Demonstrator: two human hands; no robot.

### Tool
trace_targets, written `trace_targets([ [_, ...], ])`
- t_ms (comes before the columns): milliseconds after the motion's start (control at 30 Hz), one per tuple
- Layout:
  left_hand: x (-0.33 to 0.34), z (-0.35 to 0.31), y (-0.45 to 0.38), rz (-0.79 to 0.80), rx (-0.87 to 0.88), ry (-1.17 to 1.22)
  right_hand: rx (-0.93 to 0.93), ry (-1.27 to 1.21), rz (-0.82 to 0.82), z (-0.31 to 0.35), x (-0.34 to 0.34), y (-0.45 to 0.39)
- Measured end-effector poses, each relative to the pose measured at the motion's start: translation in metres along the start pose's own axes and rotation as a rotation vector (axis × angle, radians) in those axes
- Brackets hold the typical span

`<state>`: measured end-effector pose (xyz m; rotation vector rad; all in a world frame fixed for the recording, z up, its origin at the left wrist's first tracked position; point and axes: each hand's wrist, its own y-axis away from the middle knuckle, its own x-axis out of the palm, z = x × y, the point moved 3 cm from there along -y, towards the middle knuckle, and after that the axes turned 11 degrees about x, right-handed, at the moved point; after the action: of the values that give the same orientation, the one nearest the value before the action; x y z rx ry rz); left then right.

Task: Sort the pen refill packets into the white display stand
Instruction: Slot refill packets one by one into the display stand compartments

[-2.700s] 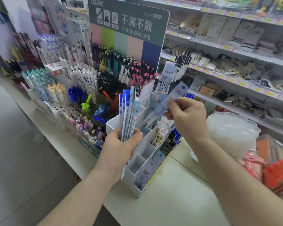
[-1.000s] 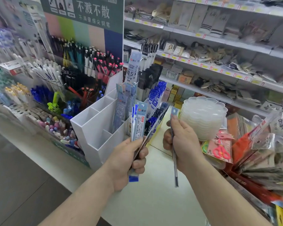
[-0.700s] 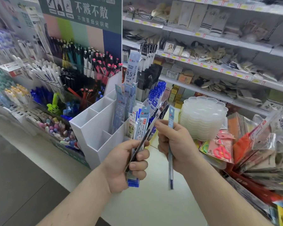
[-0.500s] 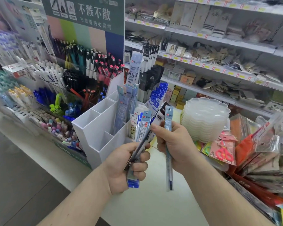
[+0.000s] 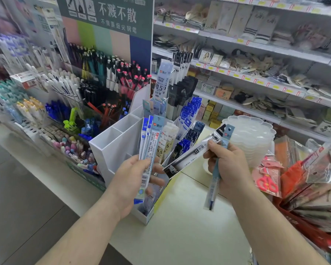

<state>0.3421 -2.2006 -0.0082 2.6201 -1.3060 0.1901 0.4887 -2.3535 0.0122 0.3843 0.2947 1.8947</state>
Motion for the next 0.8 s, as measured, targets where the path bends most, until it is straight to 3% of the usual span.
trace_targets([
  [333,0.002,-0.022,-0.002,-0.029,0.157,-0.002,-0.126,-0.014,-0.059,0.032,0.005,-0.007],
  [633,0.005,-0.078,-0.034,-0.066,0.321,0.068,-0.422,0.044,-0.140,0.114,0.044,-0.036],
  [800,-0.002,-0.091,-0.049,-0.064,0.336,0.101,-0.482,0.117,-0.202,0.149,0.069,-0.063],
])
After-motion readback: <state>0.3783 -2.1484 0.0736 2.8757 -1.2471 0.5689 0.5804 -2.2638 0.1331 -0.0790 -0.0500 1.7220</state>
